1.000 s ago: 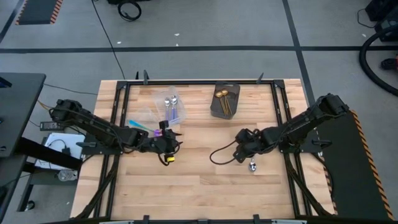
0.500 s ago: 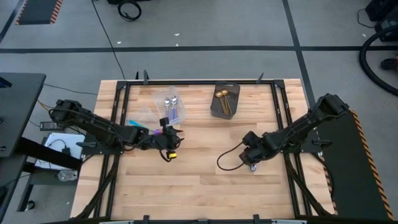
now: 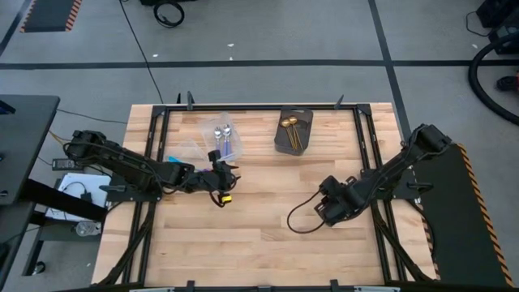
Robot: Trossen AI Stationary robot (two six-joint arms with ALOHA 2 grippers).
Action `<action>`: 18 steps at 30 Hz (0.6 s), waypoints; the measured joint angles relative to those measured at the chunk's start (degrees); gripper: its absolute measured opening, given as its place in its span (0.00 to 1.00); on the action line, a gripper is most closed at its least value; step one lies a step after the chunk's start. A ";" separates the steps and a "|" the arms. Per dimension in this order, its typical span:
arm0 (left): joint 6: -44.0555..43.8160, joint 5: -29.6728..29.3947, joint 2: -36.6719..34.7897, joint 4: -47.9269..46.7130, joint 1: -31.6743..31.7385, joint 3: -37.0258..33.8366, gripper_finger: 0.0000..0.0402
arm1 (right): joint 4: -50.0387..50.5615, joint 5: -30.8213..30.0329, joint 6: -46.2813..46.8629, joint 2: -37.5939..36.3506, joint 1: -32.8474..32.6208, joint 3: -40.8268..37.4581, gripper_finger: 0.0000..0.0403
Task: Sort silverware by color (type)
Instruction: Put the purple spoon into the right transparent bin
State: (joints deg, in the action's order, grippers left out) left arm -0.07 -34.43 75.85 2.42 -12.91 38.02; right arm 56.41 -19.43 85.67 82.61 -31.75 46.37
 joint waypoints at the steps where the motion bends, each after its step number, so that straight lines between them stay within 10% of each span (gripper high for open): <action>1: 0.10 0.02 0.00 0.02 0.00 0.00 0.41 | 0.55 0.16 0.27 1.13 -0.26 0.66 0.44; 18: 1.40 0.02 0.00 0.50 0.00 0.00 0.41 | 0.86 7.37 6.59 6.65 -1.45 1.70 0.44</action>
State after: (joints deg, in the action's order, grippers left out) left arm 1.32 -34.41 75.85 2.92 -12.91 38.02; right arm 57.28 -12.06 92.25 89.26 -33.20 48.07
